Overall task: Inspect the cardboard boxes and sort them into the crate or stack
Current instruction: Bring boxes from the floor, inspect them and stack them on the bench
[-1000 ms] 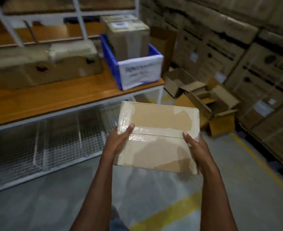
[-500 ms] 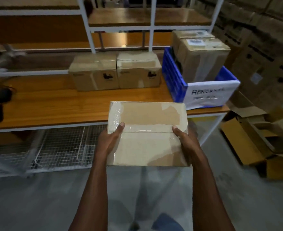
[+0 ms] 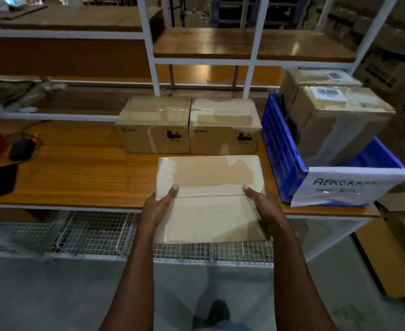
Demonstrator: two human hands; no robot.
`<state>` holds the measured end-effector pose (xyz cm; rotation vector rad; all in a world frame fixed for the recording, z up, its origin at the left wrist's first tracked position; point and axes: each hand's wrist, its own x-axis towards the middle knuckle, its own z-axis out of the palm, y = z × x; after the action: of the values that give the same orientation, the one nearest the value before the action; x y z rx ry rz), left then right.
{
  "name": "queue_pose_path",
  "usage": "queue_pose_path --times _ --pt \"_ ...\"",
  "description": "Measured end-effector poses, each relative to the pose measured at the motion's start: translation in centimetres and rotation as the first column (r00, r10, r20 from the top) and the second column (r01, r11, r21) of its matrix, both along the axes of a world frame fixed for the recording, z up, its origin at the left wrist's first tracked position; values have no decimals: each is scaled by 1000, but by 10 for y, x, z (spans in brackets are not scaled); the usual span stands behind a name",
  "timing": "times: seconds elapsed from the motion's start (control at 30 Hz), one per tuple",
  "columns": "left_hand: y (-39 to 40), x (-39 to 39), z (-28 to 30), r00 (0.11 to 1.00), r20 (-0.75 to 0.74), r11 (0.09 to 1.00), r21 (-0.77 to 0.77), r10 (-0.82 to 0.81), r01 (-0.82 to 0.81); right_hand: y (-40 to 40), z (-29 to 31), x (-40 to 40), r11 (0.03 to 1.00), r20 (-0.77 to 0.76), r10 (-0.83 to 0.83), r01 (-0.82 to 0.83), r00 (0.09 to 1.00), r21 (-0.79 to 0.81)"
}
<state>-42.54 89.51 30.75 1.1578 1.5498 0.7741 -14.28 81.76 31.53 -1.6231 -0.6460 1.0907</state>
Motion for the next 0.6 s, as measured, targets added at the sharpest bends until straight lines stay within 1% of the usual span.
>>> queue_pose_path --times 0.13,0.23,0.3,0.37,0.43,0.5,0.6 --pt "46 8 2 995 8 993 -56 -100 100 45 -4 15 999 8 24 -24 1000 -28" --pt "77 5 0 992 -8 987 -107 -124 122 71 -8 16 997 -18 39 -40 999 -61" --pt "95 5 0 989 15 979 -135 -149 149 89 -6 18 996 -10 19 -20 1000 -88" --pt "113 6 -2 984 0 977 -122 -177 176 105 -4 21 992 47 -14 20 999 -124" --pt "132 7 -7 979 -22 975 -102 -202 199 119 -5 21 991 125 -32 48 992 -126" --pt "147 7 -9 981 -52 978 -97 -189 183 129 -9 18 990 199 -44 69 979 -122" --pt "163 6 -13 976 -136 985 -70 -167 159 142 -11 14 986 275 -36 79 961 -149"
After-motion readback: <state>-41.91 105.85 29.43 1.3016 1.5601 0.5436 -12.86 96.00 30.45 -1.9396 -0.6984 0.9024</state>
